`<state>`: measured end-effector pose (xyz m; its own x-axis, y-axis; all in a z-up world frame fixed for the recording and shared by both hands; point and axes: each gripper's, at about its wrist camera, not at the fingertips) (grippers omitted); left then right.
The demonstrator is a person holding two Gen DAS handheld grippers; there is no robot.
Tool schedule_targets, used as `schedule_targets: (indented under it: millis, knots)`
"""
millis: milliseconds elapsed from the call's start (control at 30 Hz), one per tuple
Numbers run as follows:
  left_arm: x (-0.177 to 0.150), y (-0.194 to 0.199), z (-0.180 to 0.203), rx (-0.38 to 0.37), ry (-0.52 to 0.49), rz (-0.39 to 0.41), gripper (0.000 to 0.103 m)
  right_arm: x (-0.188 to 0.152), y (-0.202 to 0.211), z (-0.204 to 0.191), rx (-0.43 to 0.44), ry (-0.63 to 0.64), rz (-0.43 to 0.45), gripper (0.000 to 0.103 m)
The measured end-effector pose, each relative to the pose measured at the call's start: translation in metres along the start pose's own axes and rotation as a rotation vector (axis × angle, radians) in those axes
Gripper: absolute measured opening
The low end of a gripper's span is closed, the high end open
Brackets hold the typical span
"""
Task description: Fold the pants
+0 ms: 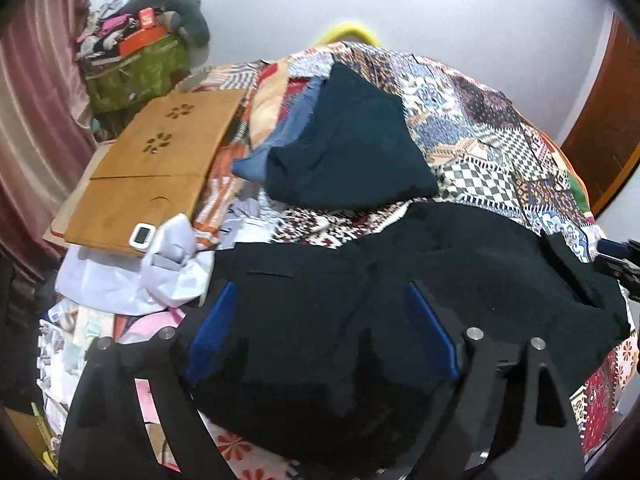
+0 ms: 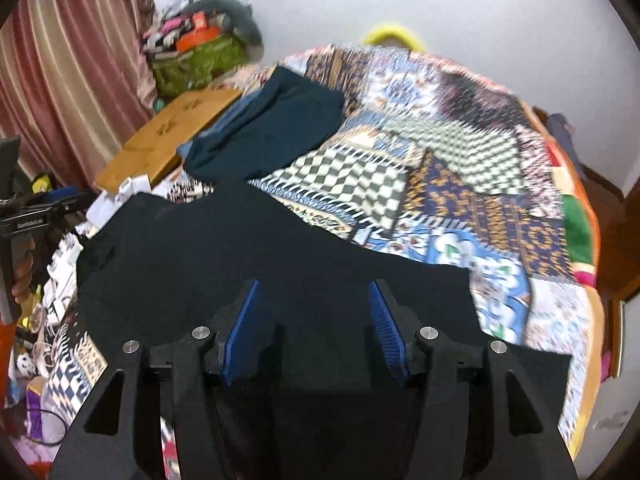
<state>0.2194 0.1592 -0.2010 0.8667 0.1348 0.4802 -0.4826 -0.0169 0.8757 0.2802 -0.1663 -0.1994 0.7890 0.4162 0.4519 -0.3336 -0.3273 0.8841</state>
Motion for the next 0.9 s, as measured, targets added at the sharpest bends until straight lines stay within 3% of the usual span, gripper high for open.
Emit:
schedule_targets:
  millis: [300,333,367,433,467,500,667,900]
  knots:
    - [-0.007,-0.037,0.031,-0.004,-0.097,-0.070,0.085,0.032,-0.065,0.004,-0.012,-0.005,-0.178,0.052]
    - [-0.008,-0.040,0.033,-0.002,-0.107,-0.074,0.085,0.032,-0.071,0.004,-0.013,-0.008,-0.189,0.048]
    - [-0.009,-0.041,0.036,0.001,-0.115,-0.076,0.086,0.031,-0.075,0.005,-0.012,-0.012,-0.190,0.037]
    - [-0.010,-0.042,0.040,0.002,-0.128,-0.076,0.085,0.029,-0.074,0.009,0.000,-0.026,-0.174,0.023]
    - [-0.010,-0.042,0.041,0.001,-0.134,-0.075,0.085,0.028,-0.071,0.010,-0.007,-0.030,-0.164,0.008]
    - [-0.009,-0.041,0.043,0.000,-0.140,-0.073,0.085,0.025,-0.066,0.011,-0.025,-0.028,-0.148,0.005]
    - [-0.004,-0.029,0.053,-0.015,-0.154,-0.045,0.086,0.013,-0.025,0.022,-0.032,-0.044,-0.027,0.005]
    - [0.013,-0.007,0.079,-0.060,-0.180,-0.004,0.086,-0.010,0.067,0.065,-0.056,-0.163,0.182,0.005]
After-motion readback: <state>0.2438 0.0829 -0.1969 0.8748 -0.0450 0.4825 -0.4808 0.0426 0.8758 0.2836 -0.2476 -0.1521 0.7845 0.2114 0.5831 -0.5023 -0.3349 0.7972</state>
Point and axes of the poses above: each gripper's, at about its wrist camera, not at the fingertips, and y roughly against the way its jaws point, z to its right, x to its top, and after that the axes turned 7 degrees about -z, right-handed
